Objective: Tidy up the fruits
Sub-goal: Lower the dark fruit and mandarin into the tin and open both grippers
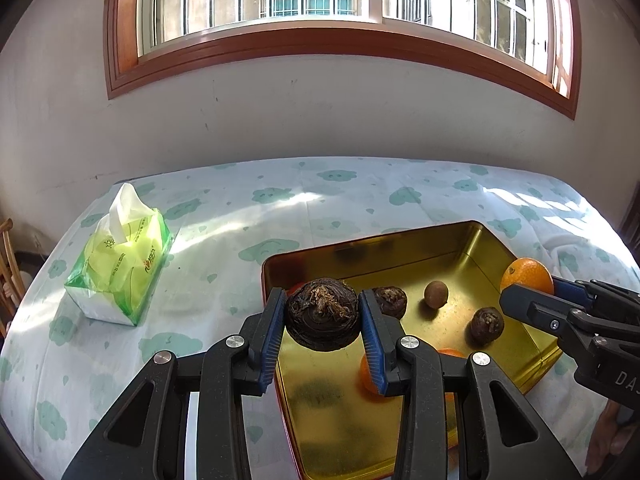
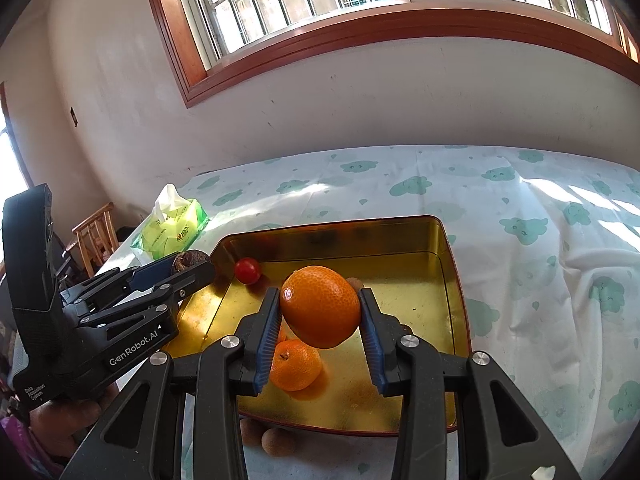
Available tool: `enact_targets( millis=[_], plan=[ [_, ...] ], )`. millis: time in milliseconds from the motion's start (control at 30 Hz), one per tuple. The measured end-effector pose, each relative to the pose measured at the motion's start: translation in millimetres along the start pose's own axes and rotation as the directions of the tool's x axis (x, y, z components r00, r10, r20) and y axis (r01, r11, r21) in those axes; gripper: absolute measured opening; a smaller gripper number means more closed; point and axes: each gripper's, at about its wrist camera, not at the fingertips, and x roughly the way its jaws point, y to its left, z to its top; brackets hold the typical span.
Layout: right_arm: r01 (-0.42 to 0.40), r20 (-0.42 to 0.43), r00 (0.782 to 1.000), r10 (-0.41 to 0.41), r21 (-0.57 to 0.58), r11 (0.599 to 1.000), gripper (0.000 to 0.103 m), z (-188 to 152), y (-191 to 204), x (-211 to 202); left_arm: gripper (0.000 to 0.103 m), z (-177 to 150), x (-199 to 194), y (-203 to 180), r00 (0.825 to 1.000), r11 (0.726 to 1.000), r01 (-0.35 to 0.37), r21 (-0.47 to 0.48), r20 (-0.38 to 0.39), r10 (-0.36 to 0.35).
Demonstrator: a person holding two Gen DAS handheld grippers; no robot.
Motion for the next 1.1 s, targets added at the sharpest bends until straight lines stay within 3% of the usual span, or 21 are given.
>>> enact_targets(
  millis=[1100],
  plan=[
    [0.001,-0.058,0.998,-0.001,0.005,1.000,0.036,8.2,-13.3,48.5,0.038,9.6,44.7,1.2,0.997,0.999,-0.024,0.034,-0.070,0.026]
  ],
)
